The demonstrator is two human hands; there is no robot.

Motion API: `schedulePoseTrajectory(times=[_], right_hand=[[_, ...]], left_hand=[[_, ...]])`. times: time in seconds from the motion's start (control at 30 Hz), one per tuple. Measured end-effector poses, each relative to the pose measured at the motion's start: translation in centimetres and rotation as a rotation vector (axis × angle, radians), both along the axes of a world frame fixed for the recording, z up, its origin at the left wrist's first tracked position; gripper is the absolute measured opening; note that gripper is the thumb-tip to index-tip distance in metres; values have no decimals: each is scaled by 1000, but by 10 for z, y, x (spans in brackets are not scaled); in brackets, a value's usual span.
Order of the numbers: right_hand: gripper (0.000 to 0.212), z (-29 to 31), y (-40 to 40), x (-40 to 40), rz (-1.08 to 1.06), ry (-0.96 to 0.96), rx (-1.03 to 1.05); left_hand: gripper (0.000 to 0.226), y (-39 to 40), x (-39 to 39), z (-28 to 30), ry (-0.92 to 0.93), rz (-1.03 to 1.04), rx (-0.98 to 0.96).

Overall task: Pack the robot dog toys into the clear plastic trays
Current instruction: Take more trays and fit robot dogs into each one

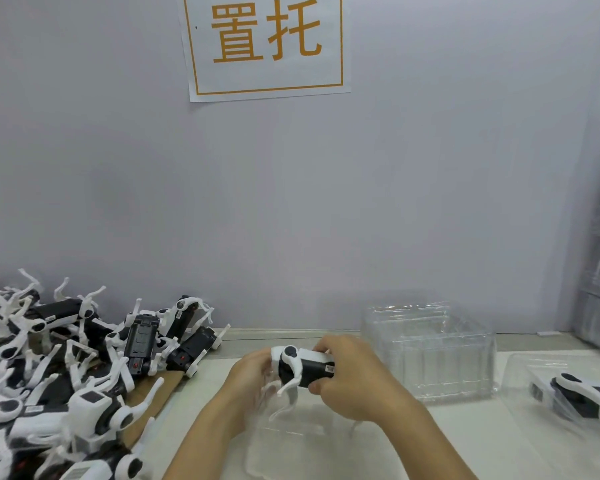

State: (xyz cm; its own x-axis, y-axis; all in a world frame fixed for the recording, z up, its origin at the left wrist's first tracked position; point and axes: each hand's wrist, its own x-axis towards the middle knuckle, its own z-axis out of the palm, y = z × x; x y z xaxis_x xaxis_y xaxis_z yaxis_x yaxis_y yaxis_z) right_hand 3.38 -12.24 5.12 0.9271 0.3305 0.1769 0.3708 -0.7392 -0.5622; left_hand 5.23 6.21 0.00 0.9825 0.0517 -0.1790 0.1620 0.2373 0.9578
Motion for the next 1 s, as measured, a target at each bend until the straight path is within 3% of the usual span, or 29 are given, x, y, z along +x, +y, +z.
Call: schedulePoseTrajectory(times=[0.17, 0.37, 0.47, 1.0], right_hand=[[27, -4, -5, 5, -15, 55, -75], [34, -19, 4, 6, 2, -36, -102], [37, -18, 1, 7, -36, -89, -85], [27, -27, 1, 10, -35, -107, 32]], left_hand=[[34, -2, 0, 3, -44, 18, 69], [17, -2, -5, 6, 14, -32, 62], [11, -3, -4, 7, -47, -57, 79], [12, 2, 3, 2, -104, -27, 246]])
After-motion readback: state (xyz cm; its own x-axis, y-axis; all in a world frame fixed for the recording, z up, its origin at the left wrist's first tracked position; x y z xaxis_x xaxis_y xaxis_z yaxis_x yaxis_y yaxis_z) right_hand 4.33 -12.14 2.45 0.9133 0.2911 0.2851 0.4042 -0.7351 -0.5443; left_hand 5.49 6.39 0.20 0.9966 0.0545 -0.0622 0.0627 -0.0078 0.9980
